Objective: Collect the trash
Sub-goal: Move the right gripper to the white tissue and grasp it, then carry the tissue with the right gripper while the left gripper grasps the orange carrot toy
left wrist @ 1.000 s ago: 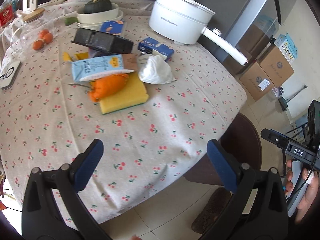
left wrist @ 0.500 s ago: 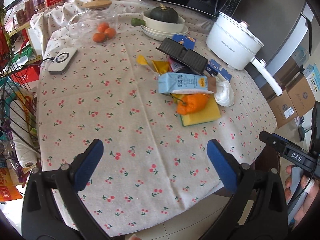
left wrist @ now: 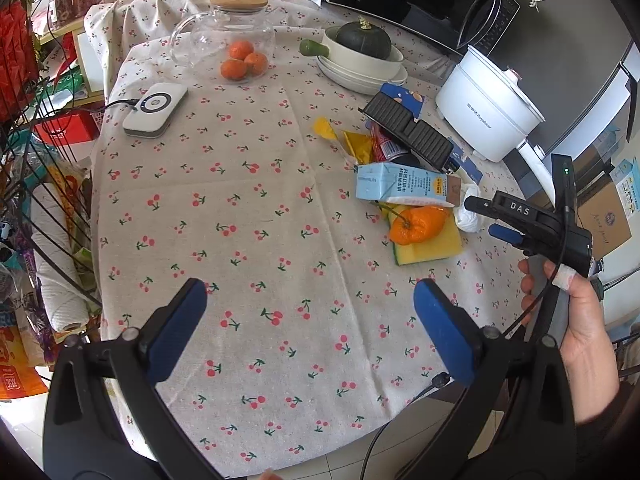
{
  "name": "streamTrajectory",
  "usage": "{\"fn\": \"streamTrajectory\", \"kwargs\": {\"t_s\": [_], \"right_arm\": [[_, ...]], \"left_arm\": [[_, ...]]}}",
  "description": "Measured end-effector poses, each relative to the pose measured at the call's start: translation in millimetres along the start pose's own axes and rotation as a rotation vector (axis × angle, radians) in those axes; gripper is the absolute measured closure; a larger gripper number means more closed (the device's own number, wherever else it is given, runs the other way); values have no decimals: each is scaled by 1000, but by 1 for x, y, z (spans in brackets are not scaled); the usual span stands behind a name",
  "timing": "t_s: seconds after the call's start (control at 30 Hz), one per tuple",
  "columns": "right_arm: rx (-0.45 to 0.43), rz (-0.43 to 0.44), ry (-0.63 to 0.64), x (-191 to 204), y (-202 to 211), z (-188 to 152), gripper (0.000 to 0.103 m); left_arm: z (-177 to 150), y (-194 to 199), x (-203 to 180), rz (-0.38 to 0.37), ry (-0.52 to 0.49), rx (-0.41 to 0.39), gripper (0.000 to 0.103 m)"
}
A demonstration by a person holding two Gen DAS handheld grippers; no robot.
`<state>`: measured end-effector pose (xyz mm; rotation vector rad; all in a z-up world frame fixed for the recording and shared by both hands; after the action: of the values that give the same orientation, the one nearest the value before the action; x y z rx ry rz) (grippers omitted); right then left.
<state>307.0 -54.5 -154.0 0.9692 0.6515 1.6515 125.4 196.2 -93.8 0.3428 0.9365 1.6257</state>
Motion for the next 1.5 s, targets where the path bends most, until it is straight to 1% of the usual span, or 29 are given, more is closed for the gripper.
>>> {"fn": "streamTrajectory", "kwargs": {"t_s": [0.07,0.1,0.13,0.17,0.2,0.23,0.27,0.33,0.47,0.63,0.73,0.8,0.83,0.9,0.97,1.0,1.07,1.17,1.27,1.4,1.47,1.5], "right_arm": [[24,-12,3,-2,-13,-1,28],[30,-22,3,-4,-16,-3,34],[9,-28,10,-4,-16,-2,42],[12,-31,17,-4,-16,-3,48],[11,-40,30,-5,-15,-3,60],[21,-34,35,-6,-15,-4,82],[33,-13,26,-8,-14,-6,90],[37,-1,9,-13,-6,-9,91],[28,8,30,-21,17,-16,91],[-2,27,58,-35,61,-23,92],[-23,36,53,-46,89,-28,92],[-41,44,49,-54,107,-32,92],[-54,51,48,-58,116,-34,92],[-78,61,59,-65,130,-40,92],[-68,54,60,-73,137,-47,92],[-58,57,49,-77,139,-49,92],[-65,89,31,-80,145,-49,92],[-65,104,40,-84,153,-51,91],[-58,106,53,-88,156,-52,91],[-61,102,46,-99,160,-51,91],[-59,100,34,-105,160,-51,91],[-57,98,30,-108,160,-51,91]], "left_arm": [[1,0,1,1,1,1,0],[1,0,1,2,2,0,0],[1,0,1,5,0,-1,0],[1,0,0,10,-4,-4,0],[2,0,-1,15,-11,-6,0],[2,0,-2,19,-17,-9,0],[2,0,-3,22,-21,-11,0],[1,0,-6,20,-26,-12,0],[-2,0,-13,12,-33,-7,0],[-6,-2,-25,-6,-49,-3,0],[-7,-5,-30,-9,-63,-4,0],[-7,-8,-34,-25,-70,-6,0],[-6,-10,-37,-37,-83,-12,0],[-6,-15,-43,-38,-133,-32,0],[-5,-23,-50,-32,-186,-30,0],[-5,-27,-54,-36,-199,-19,0],[-5,-38,-63,-56,-221,23,0],[-5,-53,-75,-83,-243,31,0],[-4,-70,-81,-106,-228,28,1],[-1,-87,-89,-156,-179,26,10],[1,-93,-95,-185,-170,19,13],[1,-96,-99,-188,-174,18,15]]}}
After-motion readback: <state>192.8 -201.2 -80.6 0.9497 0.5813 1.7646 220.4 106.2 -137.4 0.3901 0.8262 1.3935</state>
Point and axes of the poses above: each gripper's, at about its wrist camera, not at the fingertips, and y roughly against the way its jaws point, x to its left, z to its top, the point moved 5 cm from there along -y, roughly the way its jaws point, and after that the axes turned 12 degrees about -x, right-handed, at the moved point
